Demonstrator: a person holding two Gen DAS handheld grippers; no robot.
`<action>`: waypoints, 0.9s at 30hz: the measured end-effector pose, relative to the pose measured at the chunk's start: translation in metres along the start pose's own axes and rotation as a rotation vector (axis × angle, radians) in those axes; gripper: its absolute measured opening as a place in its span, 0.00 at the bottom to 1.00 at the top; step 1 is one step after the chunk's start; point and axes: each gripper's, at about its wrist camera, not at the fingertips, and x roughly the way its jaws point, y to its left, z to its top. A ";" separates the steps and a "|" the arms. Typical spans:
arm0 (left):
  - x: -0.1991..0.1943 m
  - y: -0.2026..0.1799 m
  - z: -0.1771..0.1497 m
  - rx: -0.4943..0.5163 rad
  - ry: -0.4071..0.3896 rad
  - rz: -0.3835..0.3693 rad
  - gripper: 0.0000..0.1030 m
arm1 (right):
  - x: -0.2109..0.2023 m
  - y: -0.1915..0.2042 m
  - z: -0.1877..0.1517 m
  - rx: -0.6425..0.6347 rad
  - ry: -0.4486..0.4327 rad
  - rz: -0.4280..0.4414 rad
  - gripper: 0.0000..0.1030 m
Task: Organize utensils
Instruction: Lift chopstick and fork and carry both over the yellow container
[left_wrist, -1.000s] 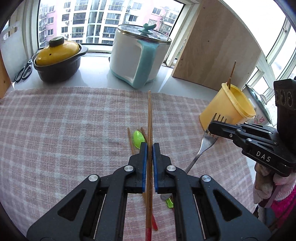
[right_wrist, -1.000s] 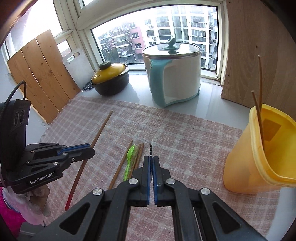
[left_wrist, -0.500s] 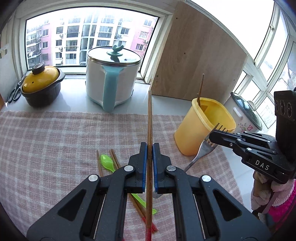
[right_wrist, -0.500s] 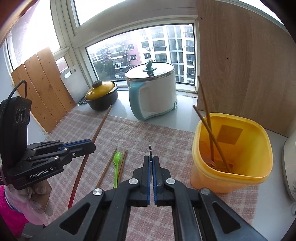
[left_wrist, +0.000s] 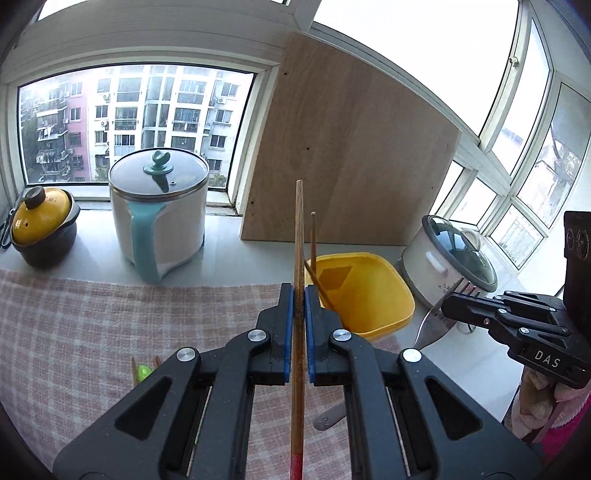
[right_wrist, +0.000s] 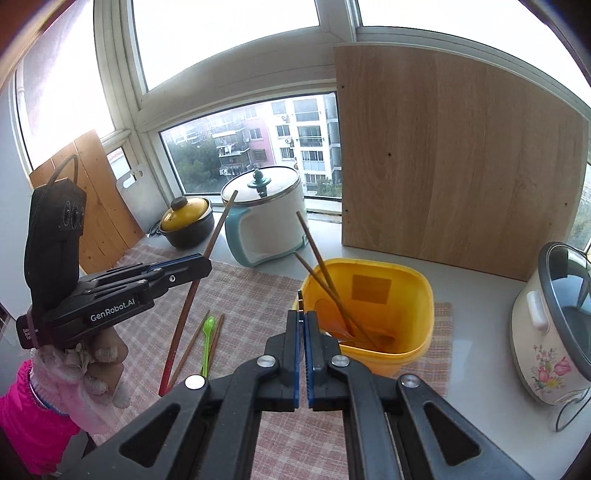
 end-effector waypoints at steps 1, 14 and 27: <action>0.003 -0.005 0.003 0.002 -0.005 -0.006 0.04 | -0.005 -0.005 0.002 0.004 -0.007 -0.006 0.00; 0.051 -0.055 0.045 0.010 -0.037 -0.032 0.04 | -0.061 -0.069 0.023 0.082 -0.103 -0.087 0.00; 0.098 -0.071 0.072 0.012 -0.058 -0.004 0.04 | -0.049 -0.113 0.035 0.138 -0.114 -0.134 0.00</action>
